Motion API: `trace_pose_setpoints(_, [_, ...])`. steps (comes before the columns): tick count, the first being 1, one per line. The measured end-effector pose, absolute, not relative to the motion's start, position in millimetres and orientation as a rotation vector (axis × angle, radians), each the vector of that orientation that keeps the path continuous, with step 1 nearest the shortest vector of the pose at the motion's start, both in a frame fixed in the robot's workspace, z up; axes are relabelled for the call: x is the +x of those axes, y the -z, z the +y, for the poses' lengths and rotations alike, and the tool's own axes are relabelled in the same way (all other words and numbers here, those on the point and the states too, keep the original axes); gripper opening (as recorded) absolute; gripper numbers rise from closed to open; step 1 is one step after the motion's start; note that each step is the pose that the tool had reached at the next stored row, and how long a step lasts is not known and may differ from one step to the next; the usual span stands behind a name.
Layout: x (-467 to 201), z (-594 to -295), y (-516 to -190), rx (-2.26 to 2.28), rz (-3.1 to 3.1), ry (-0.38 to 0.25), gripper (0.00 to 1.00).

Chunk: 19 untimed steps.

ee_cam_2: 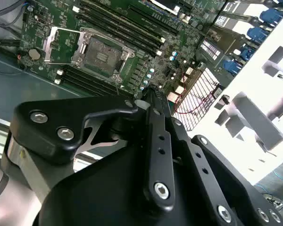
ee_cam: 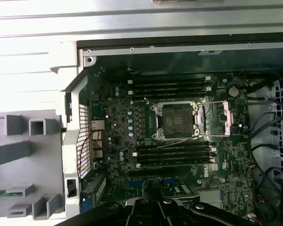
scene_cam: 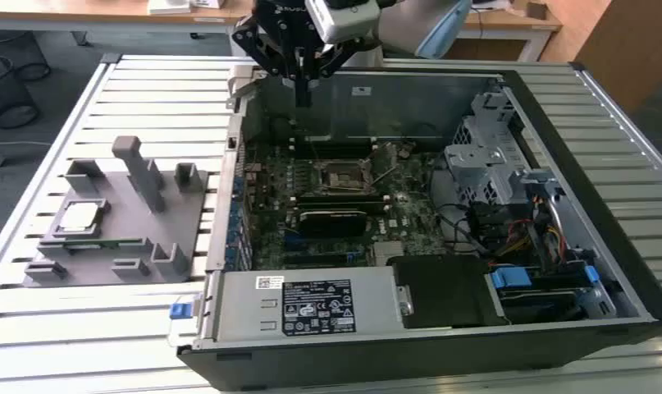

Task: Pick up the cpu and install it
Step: 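Reach for the cpu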

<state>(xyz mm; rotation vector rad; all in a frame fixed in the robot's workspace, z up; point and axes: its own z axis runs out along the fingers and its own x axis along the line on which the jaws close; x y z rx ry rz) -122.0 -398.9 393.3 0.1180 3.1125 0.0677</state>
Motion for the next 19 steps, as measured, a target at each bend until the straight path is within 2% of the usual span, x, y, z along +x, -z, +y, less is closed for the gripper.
trace_pose_setpoints(19, [-131.5, -398.9, -393.3, 0.118, 3.112, -0.068, 0.11])
